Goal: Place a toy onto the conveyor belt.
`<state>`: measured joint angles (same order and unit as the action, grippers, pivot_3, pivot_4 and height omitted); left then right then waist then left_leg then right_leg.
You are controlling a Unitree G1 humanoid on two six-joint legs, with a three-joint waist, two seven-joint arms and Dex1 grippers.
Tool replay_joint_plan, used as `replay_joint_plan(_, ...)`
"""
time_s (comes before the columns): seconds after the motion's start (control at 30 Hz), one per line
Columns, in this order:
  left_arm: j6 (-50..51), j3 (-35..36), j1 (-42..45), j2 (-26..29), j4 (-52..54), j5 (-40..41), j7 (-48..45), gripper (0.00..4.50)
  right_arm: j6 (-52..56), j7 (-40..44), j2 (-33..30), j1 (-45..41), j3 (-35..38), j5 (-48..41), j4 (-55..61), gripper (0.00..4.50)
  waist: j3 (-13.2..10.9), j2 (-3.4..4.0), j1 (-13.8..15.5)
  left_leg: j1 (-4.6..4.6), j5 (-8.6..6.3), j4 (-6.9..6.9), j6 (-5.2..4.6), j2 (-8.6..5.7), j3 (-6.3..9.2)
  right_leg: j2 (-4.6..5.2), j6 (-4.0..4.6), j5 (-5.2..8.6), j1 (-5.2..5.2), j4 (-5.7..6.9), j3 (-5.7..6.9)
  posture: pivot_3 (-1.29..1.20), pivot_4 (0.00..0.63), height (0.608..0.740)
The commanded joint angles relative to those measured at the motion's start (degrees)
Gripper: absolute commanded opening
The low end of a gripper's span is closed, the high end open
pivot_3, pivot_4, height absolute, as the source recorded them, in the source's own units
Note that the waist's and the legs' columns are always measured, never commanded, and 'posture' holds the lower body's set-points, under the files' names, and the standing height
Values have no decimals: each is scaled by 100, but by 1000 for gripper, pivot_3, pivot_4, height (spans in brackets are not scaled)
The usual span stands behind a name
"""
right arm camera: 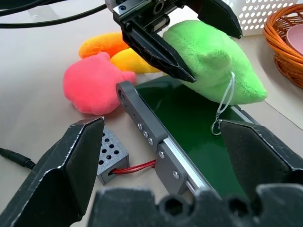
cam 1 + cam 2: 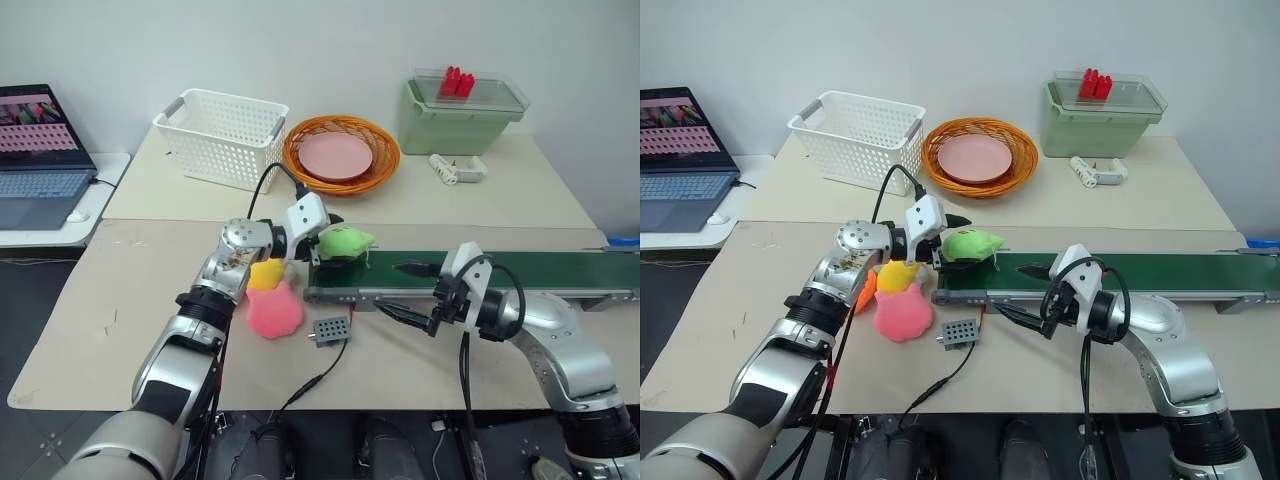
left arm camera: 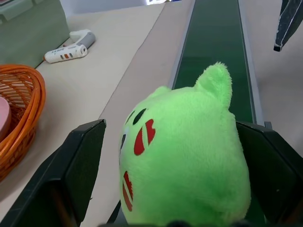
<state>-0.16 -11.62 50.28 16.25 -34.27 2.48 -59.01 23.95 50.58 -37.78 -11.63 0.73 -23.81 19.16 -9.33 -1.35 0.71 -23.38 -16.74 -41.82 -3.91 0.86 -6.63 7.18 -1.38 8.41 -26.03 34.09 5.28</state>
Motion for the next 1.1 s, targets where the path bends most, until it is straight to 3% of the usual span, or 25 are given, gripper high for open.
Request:
replay_joint_plan(0.03,47,121,192,-7,277,146,-16,4461,3,-1,-3,-105,48,-63,75,4500,0,0,-1,0,0,0,0,0,0,0,0,0,0,0,0,0,150,740)
replay_joint_plan(0.23,359,188,181,-100,465,396,-120,4461,-19,-5,8,-126,29,-48,39,4500,0,0,3,0,0,0,0,0,0,0,0,0,0,0,0,0,150,740)
replay_joint_plan(0.43,1736,575,348,-237,809,1173,-200,4461,-23,-45,22,-111,50,-50,57,4500,0,0,-1,-1,2,-2,2,0,0,0,-1,0,0,2,-1,0,150,740)
replay_joint_plan(0.67,2170,792,486,-175,893,1353,-10,4461,-42,-65,22,-90,48,-43,51,4500,0,0,-3,2,3,-1,4,-1,0,-1,-2,0,1,2,-2,0,150,740)
replay_joint_plan(1.1,2333,2302,123,472,1888,1493,2110,4461,33,-108,-76,-105,99,-22,168,4500,0,0,-8,5,6,-1,10,0,2,-1,-1,0,1,3,-3,0,150,740)
